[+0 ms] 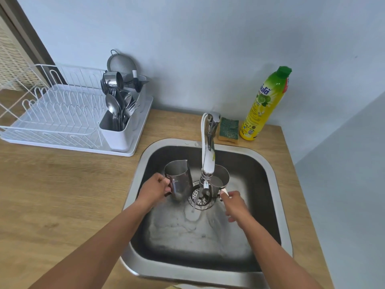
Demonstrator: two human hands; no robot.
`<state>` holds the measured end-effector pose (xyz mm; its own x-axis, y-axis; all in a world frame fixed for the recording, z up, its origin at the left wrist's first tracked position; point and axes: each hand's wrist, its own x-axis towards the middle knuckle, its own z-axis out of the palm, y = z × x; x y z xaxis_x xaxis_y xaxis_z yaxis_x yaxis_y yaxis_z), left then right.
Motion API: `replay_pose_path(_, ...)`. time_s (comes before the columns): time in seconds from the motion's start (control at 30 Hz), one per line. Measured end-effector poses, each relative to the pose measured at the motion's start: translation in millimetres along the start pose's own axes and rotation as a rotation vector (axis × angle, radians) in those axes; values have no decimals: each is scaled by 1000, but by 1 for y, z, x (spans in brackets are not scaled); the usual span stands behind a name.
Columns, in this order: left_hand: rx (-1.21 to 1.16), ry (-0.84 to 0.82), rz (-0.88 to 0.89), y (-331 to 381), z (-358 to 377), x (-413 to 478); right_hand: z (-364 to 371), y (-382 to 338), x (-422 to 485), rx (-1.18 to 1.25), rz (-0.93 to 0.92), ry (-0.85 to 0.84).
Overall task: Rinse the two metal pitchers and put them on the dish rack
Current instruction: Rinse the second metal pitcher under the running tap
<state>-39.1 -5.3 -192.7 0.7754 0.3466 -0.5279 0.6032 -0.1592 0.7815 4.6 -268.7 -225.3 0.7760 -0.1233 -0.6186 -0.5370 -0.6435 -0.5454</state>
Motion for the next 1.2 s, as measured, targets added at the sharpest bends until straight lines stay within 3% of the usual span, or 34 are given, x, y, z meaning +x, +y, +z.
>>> replay_pose_path(0.33,39,178,3,-17,15,5,16,1,4,109,-112,76)
replay_pose_path(0.5,8,259,13,-21,22,0,22,6,7,319,-73,78)
replay_pose_path(0.8,-14,215,-4,-12,21,-4,20,6,-12,448,-66,88)
replay_pose_path(0.9,60,242,55,-6,18,-18,11,5,-26,416,-92,87)
replay_pose_path(1.0,129,333,280,-7,20,-45,1,10,-38,406,-116,68)
replay_pose_path(1.1,126,173,455,-10,27,-64,-6,11,-52,442,-171,-13)
replay_pose_path(1.2,151,-50,375,-9,35,-63,-11,10,-63,445,-219,-76)
